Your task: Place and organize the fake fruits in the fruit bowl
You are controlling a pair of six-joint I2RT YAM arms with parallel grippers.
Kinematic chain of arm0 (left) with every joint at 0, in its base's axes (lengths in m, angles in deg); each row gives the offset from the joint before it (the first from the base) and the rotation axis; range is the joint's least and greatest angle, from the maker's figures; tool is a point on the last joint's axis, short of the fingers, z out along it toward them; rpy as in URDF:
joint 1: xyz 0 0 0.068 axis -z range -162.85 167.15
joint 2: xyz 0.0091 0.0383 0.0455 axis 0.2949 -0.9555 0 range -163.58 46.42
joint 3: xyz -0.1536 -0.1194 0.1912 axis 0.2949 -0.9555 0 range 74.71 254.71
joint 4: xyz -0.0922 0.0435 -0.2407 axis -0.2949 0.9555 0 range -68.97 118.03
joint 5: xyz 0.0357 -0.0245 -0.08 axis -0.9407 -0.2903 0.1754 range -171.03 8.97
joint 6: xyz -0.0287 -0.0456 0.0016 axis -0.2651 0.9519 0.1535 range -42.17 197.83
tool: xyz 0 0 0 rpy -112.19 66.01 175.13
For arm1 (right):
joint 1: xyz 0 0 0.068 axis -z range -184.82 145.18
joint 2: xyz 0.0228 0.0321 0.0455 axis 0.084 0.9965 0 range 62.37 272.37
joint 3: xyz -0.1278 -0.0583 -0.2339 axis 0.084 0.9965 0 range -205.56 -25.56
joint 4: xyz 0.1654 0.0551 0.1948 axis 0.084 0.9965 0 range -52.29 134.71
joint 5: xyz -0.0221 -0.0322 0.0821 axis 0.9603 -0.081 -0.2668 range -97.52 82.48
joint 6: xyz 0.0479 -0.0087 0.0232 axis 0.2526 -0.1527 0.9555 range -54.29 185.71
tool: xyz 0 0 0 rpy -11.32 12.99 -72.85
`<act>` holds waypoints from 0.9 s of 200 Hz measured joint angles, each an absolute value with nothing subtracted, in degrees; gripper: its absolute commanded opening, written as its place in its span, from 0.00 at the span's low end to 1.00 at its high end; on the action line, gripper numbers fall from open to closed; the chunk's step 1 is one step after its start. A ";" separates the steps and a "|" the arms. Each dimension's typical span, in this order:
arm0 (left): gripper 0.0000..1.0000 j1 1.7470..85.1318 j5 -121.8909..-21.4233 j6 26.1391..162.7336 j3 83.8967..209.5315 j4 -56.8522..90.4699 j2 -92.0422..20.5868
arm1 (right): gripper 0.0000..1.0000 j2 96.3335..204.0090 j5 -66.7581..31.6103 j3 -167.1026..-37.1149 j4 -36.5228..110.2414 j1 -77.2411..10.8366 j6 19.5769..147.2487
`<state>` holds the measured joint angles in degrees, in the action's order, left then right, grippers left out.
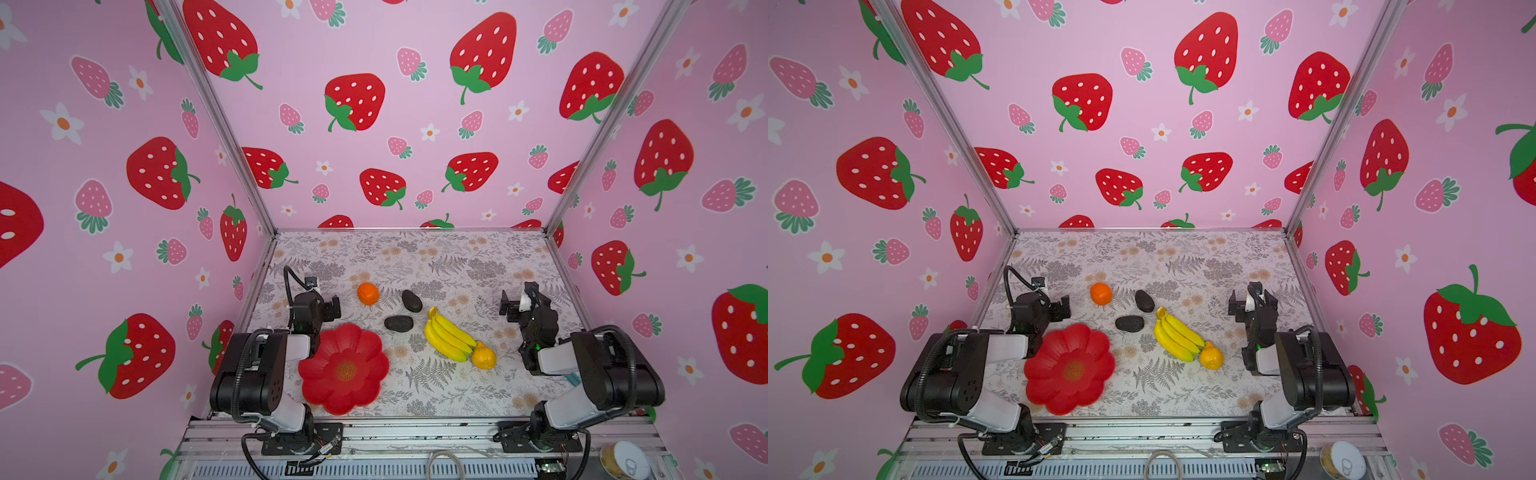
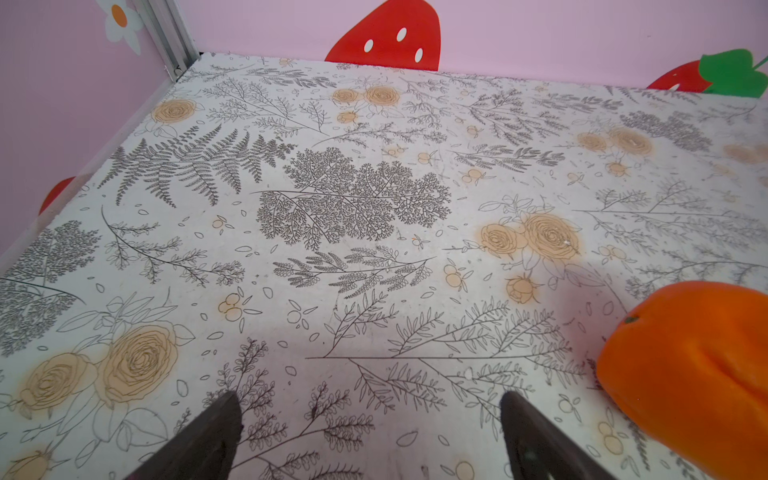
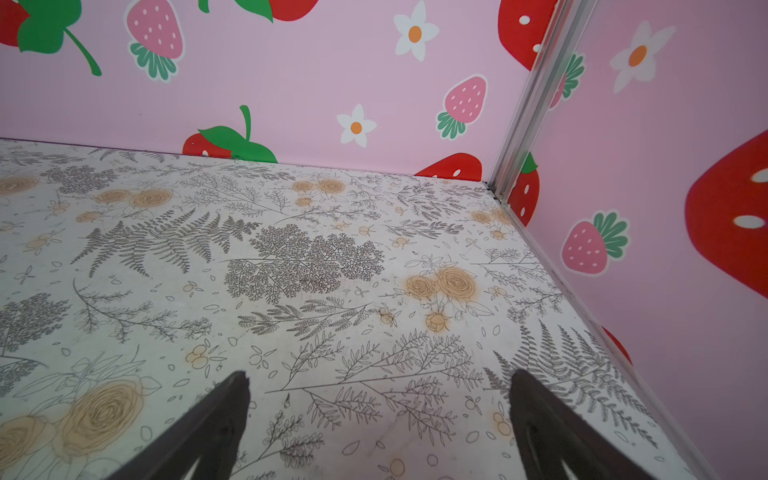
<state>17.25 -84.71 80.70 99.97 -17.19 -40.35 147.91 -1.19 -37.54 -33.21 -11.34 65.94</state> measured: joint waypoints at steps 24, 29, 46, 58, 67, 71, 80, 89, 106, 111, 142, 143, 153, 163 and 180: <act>0.94 17.90 -86.92 81.99 103.75 -6.65 -31.56 | 0.99 132.19 -0.34 -35.69 -26.47 -11.41 67.71; 0.94 18.34 -87.38 82.52 104.84 -4.82 -29.68 | 0.99 128.89 -0.49 -36.12 -24.75 -11.47 68.59; 0.94 22.52 -88.91 83.44 108.34 0.30 -23.80 | 0.99 121.22 -2.29 -38.97 -17.77 -11.72 71.82; 0.93 27.81 -88.93 83.68 110.15 3.23 -21.20 | 0.99 117.64 -5.15 -40.98 -12.07 -12.33 74.34; 0.91 32.77 -87.09 83.65 111.53 5.63 -20.15 | 0.99 115.45 -7.73 -41.59 -8.09 -13.00 76.11; 0.91 34.49 -86.35 83.72 111.97 6.44 -20.04 | 0.99 114.31 -8.84 -41.61 -6.17 -13.46 76.87; 0.91 39.02 -84.23 83.70 112.95 8.36 -20.11 | 0.99 111.78 -11.47 -41.22 -2.17 -14.64 78.49; 0.91 43.26 -81.96 83.74 113.30 9.76 -20.52 | 0.99 109.07 -13.89 -40.41 1.46 -16.13 79.97; 0.90 49.47 -78.48 84.18 113.30 12.01 -21.90 | 0.99 104.63 -17.81 -38.66 7.36 -18.88 81.96; 0.90 50.91 -77.15 84.46 113.21 12.19 -22.55 | 0.99 103.41 -18.88 -38.29 8.93 -19.71 82.40; 0.90 56.04 -70.53 86.12 112.14 10.61 -27.14 | 0.99 98.84 -26.05 -35.66 14.31 -23.26 84.30; 0.90 56.31 -70.35 86.12 112.14 10.53 -27.41 | 0.99 98.79 -26.18 -35.62 14.36 -23.30 84.35; 0.89 57.81 -69.32 86.30 112.14 9.78 -29.24 | 0.99 98.18 -28.12 -34.62 14.95 -24.02 84.83; 0.87 59.52 -68.86 86.61 112.14 8.76 -31.38 | 0.99 97.86 -29.61 -33.68 15.10 -24.63 85.24; 0.87 61.81 -69.08 86.87 112.14 6.88 -34.88 | 0.99 97.77 -31.25 -32.60 15.10 -25.22 85.59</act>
<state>61.81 -69.08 86.87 112.14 6.88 -34.88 97.77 -31.25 -32.60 15.10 -25.22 85.59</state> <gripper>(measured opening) 0.867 0.994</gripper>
